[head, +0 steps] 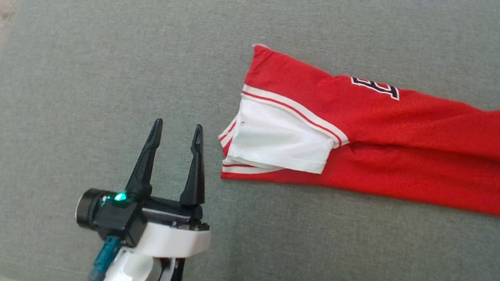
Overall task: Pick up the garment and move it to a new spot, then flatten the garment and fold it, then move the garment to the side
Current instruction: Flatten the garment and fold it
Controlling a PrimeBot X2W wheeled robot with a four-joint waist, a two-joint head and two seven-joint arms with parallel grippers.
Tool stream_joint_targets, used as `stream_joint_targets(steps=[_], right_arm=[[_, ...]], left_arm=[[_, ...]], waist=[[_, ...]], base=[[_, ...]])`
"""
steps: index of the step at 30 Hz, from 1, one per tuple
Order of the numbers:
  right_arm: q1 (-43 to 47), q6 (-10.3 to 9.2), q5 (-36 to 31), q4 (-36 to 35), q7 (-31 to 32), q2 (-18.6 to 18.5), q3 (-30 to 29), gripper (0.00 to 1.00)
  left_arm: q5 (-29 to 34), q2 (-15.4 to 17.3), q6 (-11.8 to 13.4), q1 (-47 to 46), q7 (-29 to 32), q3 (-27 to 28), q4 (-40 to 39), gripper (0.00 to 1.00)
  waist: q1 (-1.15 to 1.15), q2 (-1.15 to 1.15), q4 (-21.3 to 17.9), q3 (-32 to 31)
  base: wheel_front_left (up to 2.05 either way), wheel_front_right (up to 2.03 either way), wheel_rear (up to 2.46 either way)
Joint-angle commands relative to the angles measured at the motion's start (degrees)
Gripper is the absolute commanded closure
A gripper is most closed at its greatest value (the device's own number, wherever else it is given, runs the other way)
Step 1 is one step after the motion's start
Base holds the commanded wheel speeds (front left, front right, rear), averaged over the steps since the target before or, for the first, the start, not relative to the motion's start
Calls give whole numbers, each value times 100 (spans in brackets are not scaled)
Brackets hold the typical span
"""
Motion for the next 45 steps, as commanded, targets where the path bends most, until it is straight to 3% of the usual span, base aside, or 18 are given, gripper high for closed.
stream_joint_targets(steps=[1,2,3,4,5,11,18,23,27,31,36,40,41,42,43,45], right_arm=[[35,-4,-48,-98,96,-78,64,20],[44,-4,-127,-138,240,2,9,50],[71,-4,-206,-213,383,74,-34,66],[101,-4,-276,-299,505,148,-106,96],[139,-4,-346,-407,604,218,-184,100],[358,-4,-717,-1206,904,468,-719,100],[180,-4,-1094,-2037,1494,-82,-1686,100],[-173,-4,-870,-3116,2292,-157,-1770,100],[-412,-4,-404,-4211,2945,374,-1392,100],[-580,-4,-326,-5018,3426,1075,-640,100],[-673,-4,-535,-5070,3549,1958,493,100],[-583,-4,-641,-4622,3470,2310,1219,100],[-547,-4,-703,-4475,3427,2357,1340,82],[-523,-4,-756,-4352,3383,2388,1492,49],[-496,-4,-779,-4249,3306,2418,1581,0],[-498,-4,-788,-4203,3178,2441,1652,0]], left_arm=[[78,31,-33,-30,-45,272,-151,0],[134,-45,-129,24,-45,401,-137,0],[170,-128,-224,82,-45,533,-130,0],[228,-190,-320,130,-45,648,-119,0],[292,-245,-413,175,-45,751,-104,0],[610,-551,-861,385,-45,1261,31,0],[929,-761,-1254,426,-45,1591,166,0],[1077,-856,-1440,404,-46,1746,271,0],[1101,-940,-1562,376,-46,1823,355,0],[1104,-1001,-1650,392,-46,1882,405,0],[1110,-1043,-1743,342,-46,1885,475,0],[1092,-1058,-1762,337,-46,1898,514,0],[1084,-1060,-1764,338,-46,1899,527,0],[1069,-1061,-1762,340,-46,1900,537,0],[1032,-1063,-1751,337,-46,1888,539,0],[992,-1063,-1735,333,-46,1865,541,0]], waist=[[0,0,29,-19],[0,0,38,-25],[0,0,42,-27],[0,0,41,-30],[0,0,32,-35],[0,0,-146,-107],[0,0,-420,-162],[0,0,-502,-182],[0,0,-490,-204],[0,0,-447,-212],[0,0,-277,-221],[0,0,-133,-222],[0,0,-102,-219],[0,0,-70,-212],[0,0,-36,-209],[0,0,-3,-209]], base=[[0,0,0],[0,0,0],[0,0,0],[0,0,0],[0,0,0],[0,0,0],[0,0,0],[0,0,0],[0,0,0],[0,0,0],[0,0,0],[0,0,0],[0,0,0],[0,0,0],[0,0,0],[0,0,0]])
